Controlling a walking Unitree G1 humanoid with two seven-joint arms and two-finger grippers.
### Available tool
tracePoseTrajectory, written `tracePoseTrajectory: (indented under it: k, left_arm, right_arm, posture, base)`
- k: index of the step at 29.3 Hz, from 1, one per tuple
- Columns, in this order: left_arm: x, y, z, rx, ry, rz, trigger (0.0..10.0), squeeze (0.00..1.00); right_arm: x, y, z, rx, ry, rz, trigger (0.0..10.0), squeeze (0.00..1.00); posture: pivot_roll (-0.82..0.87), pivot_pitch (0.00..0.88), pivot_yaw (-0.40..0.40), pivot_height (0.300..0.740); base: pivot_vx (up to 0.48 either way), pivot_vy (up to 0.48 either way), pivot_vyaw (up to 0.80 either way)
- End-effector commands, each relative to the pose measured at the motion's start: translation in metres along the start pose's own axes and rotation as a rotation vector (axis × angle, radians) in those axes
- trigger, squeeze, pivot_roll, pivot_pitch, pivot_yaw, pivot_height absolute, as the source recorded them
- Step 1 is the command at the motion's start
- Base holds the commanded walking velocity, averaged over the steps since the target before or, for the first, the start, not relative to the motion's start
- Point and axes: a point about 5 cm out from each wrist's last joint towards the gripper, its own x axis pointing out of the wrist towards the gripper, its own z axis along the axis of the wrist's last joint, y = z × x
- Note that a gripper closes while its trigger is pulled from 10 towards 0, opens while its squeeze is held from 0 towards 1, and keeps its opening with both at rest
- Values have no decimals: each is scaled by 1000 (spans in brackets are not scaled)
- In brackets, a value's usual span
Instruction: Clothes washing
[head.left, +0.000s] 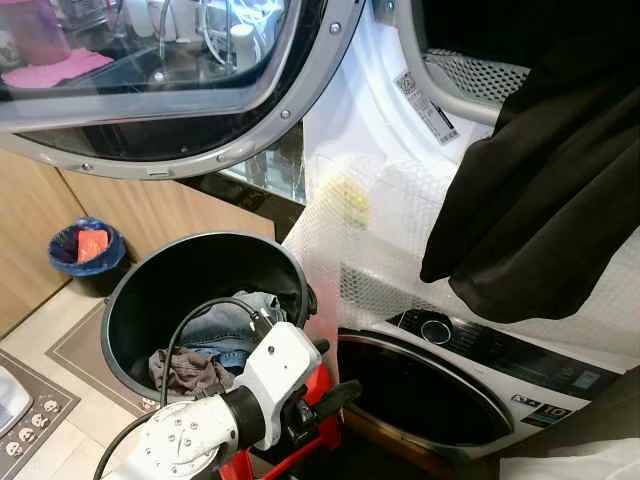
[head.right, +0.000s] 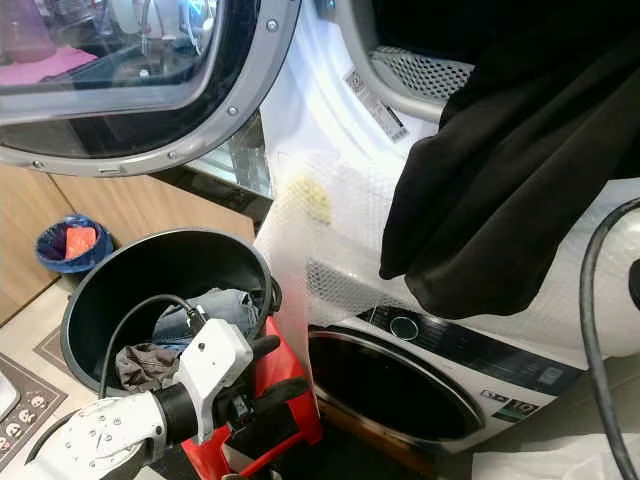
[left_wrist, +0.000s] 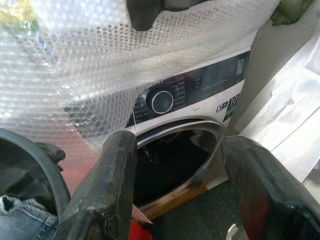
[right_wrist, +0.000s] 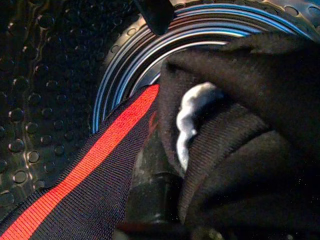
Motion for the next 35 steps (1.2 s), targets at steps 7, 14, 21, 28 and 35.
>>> tracePoseTrajectory:
  k: [7, 14, 21, 28, 35]
  left_arm:
    - [0, -2, -2, -16, -13, -26, 10000, 0]
    - [0, -2, -2, -20, -14, -21, 10000, 0]
    - [0, -2, -2, -20, -17, -17, 10000, 0]
    - [0, -2, -2, -21, -18, -15, 10000, 0]
    - [0, -2, -2, -24, -17, -16, 10000, 0]
  right_arm:
    - [2, 0, 25, -10, -93, 11, 10000, 0]
    - [2, -1, 24, -11, -88, 10, 10000, 0]
    - [3, 0, 24, -13, -87, 13, 10000, 0]
    - [3, 0, 26, -14, -91, 11, 10000, 0]
    - [3, -1, 26, -16, -93, 10, 10000, 0]
  posture:
    - [79, 56, -58, 740]
    - [81, 58, -61, 740]
    - [80, 63, -63, 740]
    - [81, 66, -63, 740]
    - [80, 67, -62, 740]
  base:
    - [34, 0, 0]
    - [267, 0, 0]
    - [305, 0, 0]
    - [309, 0, 0]
    - [311, 0, 0]
